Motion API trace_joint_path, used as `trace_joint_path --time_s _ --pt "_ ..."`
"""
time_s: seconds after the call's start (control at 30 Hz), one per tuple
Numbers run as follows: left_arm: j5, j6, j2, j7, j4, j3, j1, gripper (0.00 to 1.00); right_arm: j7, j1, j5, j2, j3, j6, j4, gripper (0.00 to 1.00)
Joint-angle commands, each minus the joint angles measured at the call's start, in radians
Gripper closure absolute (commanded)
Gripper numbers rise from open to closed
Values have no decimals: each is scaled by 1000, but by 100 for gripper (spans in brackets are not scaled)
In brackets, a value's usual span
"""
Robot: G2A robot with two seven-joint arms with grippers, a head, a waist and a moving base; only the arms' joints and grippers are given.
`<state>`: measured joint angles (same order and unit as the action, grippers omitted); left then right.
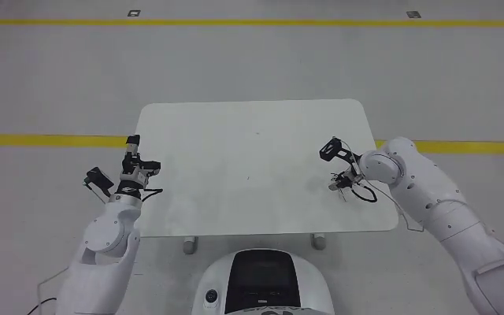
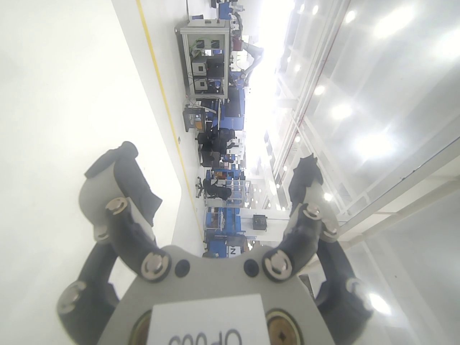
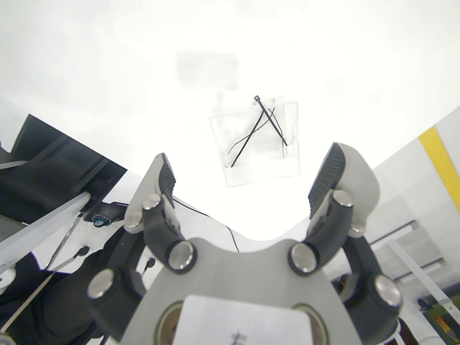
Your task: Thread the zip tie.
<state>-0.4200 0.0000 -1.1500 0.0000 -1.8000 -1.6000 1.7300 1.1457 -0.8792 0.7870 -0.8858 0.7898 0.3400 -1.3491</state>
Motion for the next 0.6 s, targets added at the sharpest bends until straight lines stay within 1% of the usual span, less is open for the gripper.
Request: trace_joint_path --time_s 0.0,0.07,0.2,0.47,0.57 --pt "0 0 0 0 0 0 0 0 0 0 0 0 0 0 0 0" --pt "0 0 0 0 0 0 0 0 0 0 0 0 0 0 0 0" --pt "0 0 0 0 0 0 0 0 -34 -15 7 0 -7 0 0 0" --pt "0 0 0 0 0 0 0 0 -34 -15 7 0 -7 0 0 0" --pt "0 0 0 0 0 0 0 0 -65 -27 23 0 -2 -12 13 0"
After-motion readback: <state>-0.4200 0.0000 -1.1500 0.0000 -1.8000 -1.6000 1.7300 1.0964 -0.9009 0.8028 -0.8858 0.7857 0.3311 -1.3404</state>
